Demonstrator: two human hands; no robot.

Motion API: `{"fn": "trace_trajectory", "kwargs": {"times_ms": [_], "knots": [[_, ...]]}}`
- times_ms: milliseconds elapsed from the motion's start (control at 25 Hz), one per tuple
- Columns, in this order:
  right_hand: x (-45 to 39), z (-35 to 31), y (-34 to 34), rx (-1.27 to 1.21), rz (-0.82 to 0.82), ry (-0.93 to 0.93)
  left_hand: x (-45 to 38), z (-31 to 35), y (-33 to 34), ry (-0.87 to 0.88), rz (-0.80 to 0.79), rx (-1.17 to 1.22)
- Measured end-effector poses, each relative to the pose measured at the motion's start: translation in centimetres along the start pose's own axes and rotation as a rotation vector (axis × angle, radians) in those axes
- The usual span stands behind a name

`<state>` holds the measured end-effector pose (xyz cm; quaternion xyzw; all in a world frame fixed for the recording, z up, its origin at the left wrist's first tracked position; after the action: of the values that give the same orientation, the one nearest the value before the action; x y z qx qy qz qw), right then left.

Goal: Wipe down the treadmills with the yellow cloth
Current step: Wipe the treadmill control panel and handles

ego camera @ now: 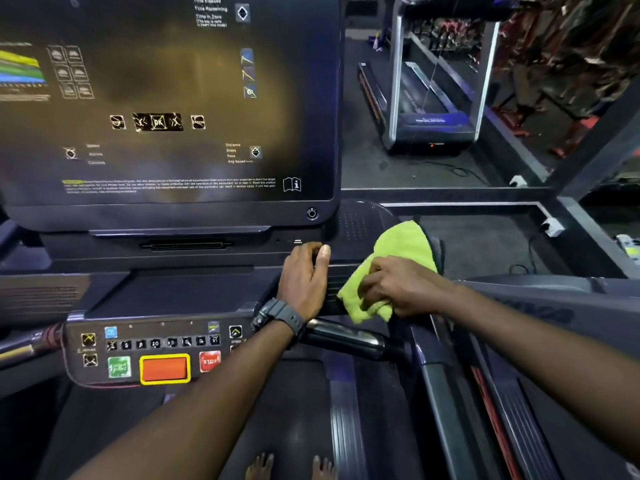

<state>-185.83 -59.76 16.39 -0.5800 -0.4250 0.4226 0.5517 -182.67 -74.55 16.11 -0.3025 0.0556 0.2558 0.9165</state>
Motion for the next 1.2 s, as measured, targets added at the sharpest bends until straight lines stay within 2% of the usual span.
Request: {"fn": "trace_trajectory", "kwargs": {"times_ms": [40,80,200,240,280,360,400,440,480,600,640,720,800,840,960,1000,1080,1160,1200], "knots": [[-0.2,1.3,-1.0,-0.03,-0.031,0.068,0.1,0.1,0.3,-0.002,-0.004,0.016],[-1.1,3.3,-2.6,-0.086,0.012,0.256,0.3,0.2,0.6,0.008,-0.01,0.019],[-2.9,11.7,-6.1,-0.177,0.467,1.063,0.7,0.1,1.1,0.042,-0.034,-0.023],[-3.6,12.3,-5.9,-0.201,0.502,1.158,0.7,0.0,1.0,0.048,-0.034,-0.034],[-5.2,12.0,-5.2,-0.165,0.44,1.099,0.7,0.0,0.9,0.055,-0.032,-0.043],[-7.4,9.0,-1.7,-0.053,0.162,0.744,0.7,0.2,1.0,0.084,-0.034,-0.047],[-7.0,8.4,0.1,-0.005,0.082,0.625,0.7,0.3,1.0,0.102,-0.036,-0.047],[-6.2,8.8,0.8,0.007,0.024,0.585,0.8,0.5,1.0,0.117,-0.034,-0.057],[-6.0,10.0,0.8,0.002,0.05,0.619,0.7,0.5,1.0,0.124,-0.035,-0.072],[-6.0,11.8,-0.1,-0.022,0.185,0.915,0.8,0.6,1.4,0.144,-0.056,-0.096],[-6.0,10.7,0.1,0.015,0.224,0.918,0.9,0.6,1.3,0.149,-0.053,-0.085],[-4.4,6.7,0.5,0.057,0.293,0.754,0.8,0.5,1.1,0.145,-0.045,-0.053],[-0.1,5.1,1.0,0.01,0.273,0.644,0.9,0.7,1.2,0.15,-0.066,-0.047],[0.8,6.1,0.9,-0.007,0.238,0.671,1.0,0.8,1.3,0.158,-0.082,-0.068],[-1.6,10.9,0.5,-0.055,0.281,1.02,0.7,0.8,1.6,0.148,-0.099,-0.084],[-3.0,10.1,0.6,0.002,0.299,1.044,0.7,0.6,1.5,0.139,-0.083,-0.06],[-4.2,6.2,0.8,0.083,0.376,0.842,0.7,0.2,1.1,0.122,-0.038,-0.008],[-1.0,4.4,1.5,0.056,0.335,0.606,0.6,0.0,0.9,0.086,-0.025,0.03],[0.2,5.5,1.1,0.025,0.296,0.597,0.4,-0.1,0.7,0.073,-0.022,0.038]]}}
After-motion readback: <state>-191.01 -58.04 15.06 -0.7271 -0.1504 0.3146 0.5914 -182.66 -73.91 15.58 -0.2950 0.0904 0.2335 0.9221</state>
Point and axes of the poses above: each hand's wrist, its own x-axis away from the middle knuckle, its own y-axis out of the palm, z = x × y, the point moved 8 cm from there along -x, towards the middle knuckle, and after that the axes turned 9 degrees about z, right-handed, at the moved point
